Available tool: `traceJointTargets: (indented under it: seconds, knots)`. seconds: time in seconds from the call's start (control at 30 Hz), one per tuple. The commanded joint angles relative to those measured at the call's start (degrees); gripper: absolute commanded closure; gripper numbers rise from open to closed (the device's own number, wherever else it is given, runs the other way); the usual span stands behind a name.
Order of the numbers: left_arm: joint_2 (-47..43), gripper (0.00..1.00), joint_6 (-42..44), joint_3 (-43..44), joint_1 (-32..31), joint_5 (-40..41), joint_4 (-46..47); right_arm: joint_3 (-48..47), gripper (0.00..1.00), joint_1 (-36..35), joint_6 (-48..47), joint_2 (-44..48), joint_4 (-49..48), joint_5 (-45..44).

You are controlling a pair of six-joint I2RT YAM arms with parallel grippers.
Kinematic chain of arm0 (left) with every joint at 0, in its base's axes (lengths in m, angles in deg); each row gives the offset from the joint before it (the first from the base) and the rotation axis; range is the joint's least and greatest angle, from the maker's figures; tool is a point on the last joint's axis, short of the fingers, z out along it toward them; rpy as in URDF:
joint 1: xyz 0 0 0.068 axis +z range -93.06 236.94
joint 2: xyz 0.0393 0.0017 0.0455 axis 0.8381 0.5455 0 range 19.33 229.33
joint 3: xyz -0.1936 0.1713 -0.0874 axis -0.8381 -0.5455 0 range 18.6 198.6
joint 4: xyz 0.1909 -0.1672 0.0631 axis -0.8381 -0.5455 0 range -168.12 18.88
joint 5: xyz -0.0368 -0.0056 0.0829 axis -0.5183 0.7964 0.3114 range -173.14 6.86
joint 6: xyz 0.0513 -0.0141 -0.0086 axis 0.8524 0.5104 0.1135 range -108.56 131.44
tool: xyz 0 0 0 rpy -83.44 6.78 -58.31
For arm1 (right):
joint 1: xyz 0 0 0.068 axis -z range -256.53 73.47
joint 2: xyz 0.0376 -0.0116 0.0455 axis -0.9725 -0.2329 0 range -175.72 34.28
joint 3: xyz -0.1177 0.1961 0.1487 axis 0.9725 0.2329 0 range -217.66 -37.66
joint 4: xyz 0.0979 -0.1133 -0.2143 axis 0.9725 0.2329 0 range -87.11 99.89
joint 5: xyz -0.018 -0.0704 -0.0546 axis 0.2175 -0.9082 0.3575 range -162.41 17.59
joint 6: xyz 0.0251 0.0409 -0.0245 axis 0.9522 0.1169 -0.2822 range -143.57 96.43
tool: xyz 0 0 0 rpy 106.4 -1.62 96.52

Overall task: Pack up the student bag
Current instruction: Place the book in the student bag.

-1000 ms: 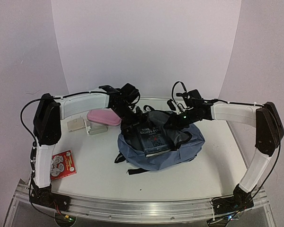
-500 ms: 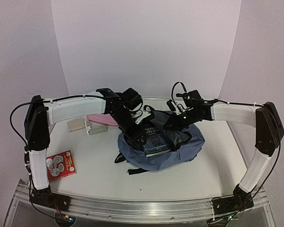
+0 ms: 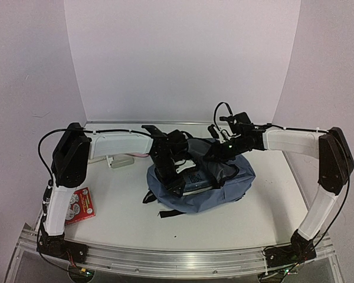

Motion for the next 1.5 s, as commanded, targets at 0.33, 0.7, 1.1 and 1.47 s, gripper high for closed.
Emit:
traceJointTargets:
  seconds: [0.33,0.7,1.1,1.47]
  knots:
    - [-4.3,1.0,1.0,7.2,-5.2,1.5,-11.5,0.1,0.9,-0.1,-1.2,-1.0,-1.4,-1.0]
    - [-16.9,1.0,-3.8,3.3,-6.6,-0.6,-11.5,-1.5,0.93,0.0,-2.2,-3.8,-1.5,-5.7]
    - [-20.7,0.47,-29.4,-5.4,0.0,12.7,-4.5,-1.0,0.98,3.3,-3.6,-4.3,-1.7,-12.2]
    - [-42.3,0.0,-70.4,-29.6,12.1,23.9,-0.4,0.2,0.82,7.5,-4.3,-4.9,-2.2,-14.8]
